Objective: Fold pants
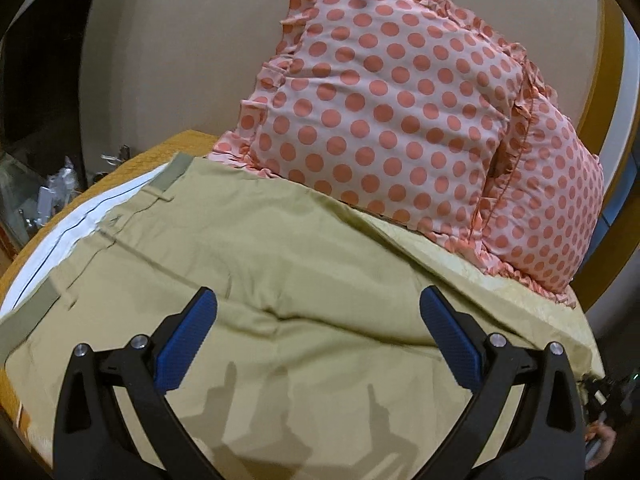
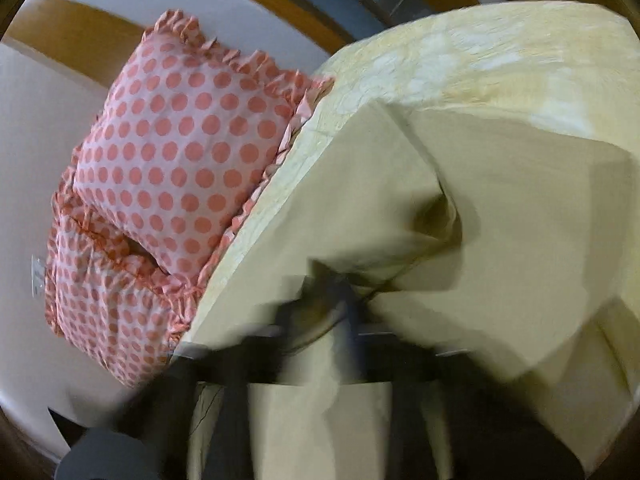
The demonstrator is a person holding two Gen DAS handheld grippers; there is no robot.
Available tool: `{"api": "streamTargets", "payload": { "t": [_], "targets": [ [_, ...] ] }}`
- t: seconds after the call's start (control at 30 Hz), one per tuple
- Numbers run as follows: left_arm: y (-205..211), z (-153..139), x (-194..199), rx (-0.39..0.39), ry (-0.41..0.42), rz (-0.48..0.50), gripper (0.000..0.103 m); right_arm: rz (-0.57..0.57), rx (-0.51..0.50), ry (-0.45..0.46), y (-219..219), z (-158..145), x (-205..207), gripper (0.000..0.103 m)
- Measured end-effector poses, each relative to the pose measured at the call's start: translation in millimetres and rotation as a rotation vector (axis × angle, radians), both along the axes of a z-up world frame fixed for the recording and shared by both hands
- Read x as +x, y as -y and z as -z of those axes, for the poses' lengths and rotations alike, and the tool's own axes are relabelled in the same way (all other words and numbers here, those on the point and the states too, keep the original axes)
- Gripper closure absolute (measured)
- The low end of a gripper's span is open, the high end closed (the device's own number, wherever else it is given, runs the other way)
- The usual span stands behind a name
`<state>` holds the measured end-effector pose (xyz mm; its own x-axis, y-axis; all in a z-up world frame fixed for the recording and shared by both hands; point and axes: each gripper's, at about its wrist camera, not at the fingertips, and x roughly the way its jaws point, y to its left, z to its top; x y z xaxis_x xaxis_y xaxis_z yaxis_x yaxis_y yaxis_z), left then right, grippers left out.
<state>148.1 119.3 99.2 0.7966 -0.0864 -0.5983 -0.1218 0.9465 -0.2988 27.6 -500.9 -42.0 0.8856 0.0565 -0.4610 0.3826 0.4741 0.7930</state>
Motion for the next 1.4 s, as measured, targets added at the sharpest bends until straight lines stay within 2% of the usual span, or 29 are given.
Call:
{"api": "streamTargets", "payload": {
  "t": [0.07, 0.1, 0.2, 0.4, 0.47, 0.57, 0.6, 0.67, 0.7, 0.73, 0.83, 0.87, 0.93, 1.0, 1.07, 1.1, 1.17, 1.23, 1.27, 1.3, 1.33, 1.37, 1.4],
  "targets": [
    [-5.9, 1.2, 18.4, -0.042, -0.044, 0.010, 0.002, 0.014, 0.040, 0.083, 5.4, 0.5, -13.6, 0.102],
    [-7.3, 2.3, 24.4, -0.059, -0.055, 0.015, 0.002, 0.034, 0.015, 0.143, 6.1, -7.9, -28.5, 0.102],
    [-11.5, 9.7, 58.2, -0.091, -0.112, 0.000, 0.003, 0.078, -0.063, 0.212, 5.3, -25.2, -59.0, 0.102],
    [-10.9, 41.0, 130.8, -0.098, -0.277, -0.062, 0.012, 0.150, -0.099, 0.230, 21.8, -33.2, -85.2, 0.103],
    [-11.8, 53.9, 150.0, -0.105, -0.343, -0.091, 0.018, 0.133, -0.085, 0.221, 26.3, -30.6, -83.8, 0.103],
    [-11.1, 62.4, 161.4, -0.151, -0.366, -0.094, 0.018, -0.016, -0.037, 0.190, 19.9, -27.7, -69.3, 0.100],
    [-9.5, 62.3, 161.7, -0.135, -0.360, -0.095, 0.017, -0.057, -0.027, 0.177, 14.5, -27.3, -66.6, 0.094],
    [-7.1, 63.8, 163.6, -0.102, -0.364, -0.096, 0.017, -0.154, -0.020, 0.147, -1.9, -27.8, -57.6, 0.074],
    [-6.8, 64.8, 164.6, -0.095, -0.369, -0.094, 0.017, -0.200, -0.021, 0.116, -12.2, -27.2, -51.3, 0.058],
    [-6.5, 66.2, 164.9, -0.093, -0.375, -0.090, 0.017, -0.244, -0.012, 0.065, -22.5, -24.3, -42.2, 0.052],
    [-4.4, 66.4, 166.0, -0.085, -0.375, -0.089, 0.017, -0.271, 0.045, -0.029, -32.6, -11.6, -24.2, 0.054],
    [-3.7, 66.7, 167.3, -0.077, -0.375, -0.087, 0.017, -0.245, 0.018, -0.055, -33.3, -13.7, -18.4, 0.053],
    [-3.9, 66.7, 169.2, -0.062, -0.379, -0.086, 0.017, -0.213, 0.036, -0.063, -28.6, -13.1, -11.4, 0.053],
    [-1.9, 67.7, 172.3, -0.061, -0.384, -0.084, 0.017, -0.170, 0.035, -0.076, -24.8, -11.2, 2.4, 0.058],
    [-4.3, 68.0, 174.6, -0.067, -0.388, -0.088, 0.017, -0.148, 0.020, -0.052, -21.9, -5.3, 12.3, 0.096],
    [-6.5, 68.1, 175.4, -0.076, -0.391, -0.091, 0.018, -0.149, 0.037, -0.020, -18.8, -1.0, 13.2, 0.100],
    [-8.8, 68.9, 178.3, -0.085, -0.391, -0.100, 0.019, -0.130, 0.062, 0.057, -14.0, 1.7, 7.7, 0.100],
    [-11.4, 69.4, 182.5, -0.081, -0.395, -0.116, 0.027, -0.122, 0.029, 0.119, -17.5, -4.1, 0.1, 0.100],
    [-13.2, 69.8, 184.7, -0.076, -0.398, -0.124, 0.041, -0.123, 0.020, 0.136, -18.8, -6.0, -2.1, 0.100],
    [-15.7, 69.3, 185.6, -0.073, -0.390, -0.135, 0.073, -0.122, 0.021, 0.145, -19.5, -7.8, -0.1, 0.100],
    [-21.0, 69.5, 184.2, -0.133, -0.357, -0.094, 0.095, -0.121, 0.025, 0.154, -18.4, -9.3, 1.0, 0.101],
    [-26.0, 70.6, 181.5, -0.181, -0.347, -0.083, 0.100, -0.119, 0.031, 0.166, -17.0, -10.3, 0.9, 0.101],
    [-33.2, 68.7, 171.7, -0.226, -0.333, -0.096, 0.100, -0.116, 0.033, 0.186, -15.6, -12.9, 0.7, 0.101]
  ]
}}
